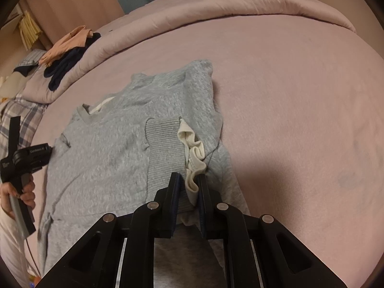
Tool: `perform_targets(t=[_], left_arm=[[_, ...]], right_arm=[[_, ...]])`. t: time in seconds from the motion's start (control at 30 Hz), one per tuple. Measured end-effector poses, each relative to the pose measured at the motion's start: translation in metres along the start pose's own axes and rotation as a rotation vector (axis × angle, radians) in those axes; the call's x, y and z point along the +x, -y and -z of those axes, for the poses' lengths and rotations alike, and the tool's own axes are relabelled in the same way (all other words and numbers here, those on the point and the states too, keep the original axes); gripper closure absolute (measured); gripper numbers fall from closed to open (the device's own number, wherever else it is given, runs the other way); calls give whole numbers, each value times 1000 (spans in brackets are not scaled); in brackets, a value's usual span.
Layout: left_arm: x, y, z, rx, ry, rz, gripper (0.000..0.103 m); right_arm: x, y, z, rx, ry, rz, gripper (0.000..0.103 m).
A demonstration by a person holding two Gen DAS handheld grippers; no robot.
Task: Fold small clothes
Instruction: 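Lower the cuff onto the chest and open the right gripper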
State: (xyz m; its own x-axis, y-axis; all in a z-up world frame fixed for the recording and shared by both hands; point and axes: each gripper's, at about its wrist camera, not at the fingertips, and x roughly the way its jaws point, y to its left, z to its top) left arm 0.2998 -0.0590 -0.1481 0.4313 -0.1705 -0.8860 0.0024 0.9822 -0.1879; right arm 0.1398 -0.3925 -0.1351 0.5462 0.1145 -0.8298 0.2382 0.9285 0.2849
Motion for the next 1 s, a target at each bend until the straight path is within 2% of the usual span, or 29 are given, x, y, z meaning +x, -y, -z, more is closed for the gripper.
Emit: perform_targets(t=[0.57,0.77,1.0], left_arm=[[1,-3,-6,-34,-18,12,70],[-1,-11,-8,-90,-30,55,69],[-24,-4,9,-41,-30,23,69]], right_arm=[[0,0,2,17,16,4,93],[0,-1,2,20,18,15,93],[2,-3,2,20,19,24,93]])
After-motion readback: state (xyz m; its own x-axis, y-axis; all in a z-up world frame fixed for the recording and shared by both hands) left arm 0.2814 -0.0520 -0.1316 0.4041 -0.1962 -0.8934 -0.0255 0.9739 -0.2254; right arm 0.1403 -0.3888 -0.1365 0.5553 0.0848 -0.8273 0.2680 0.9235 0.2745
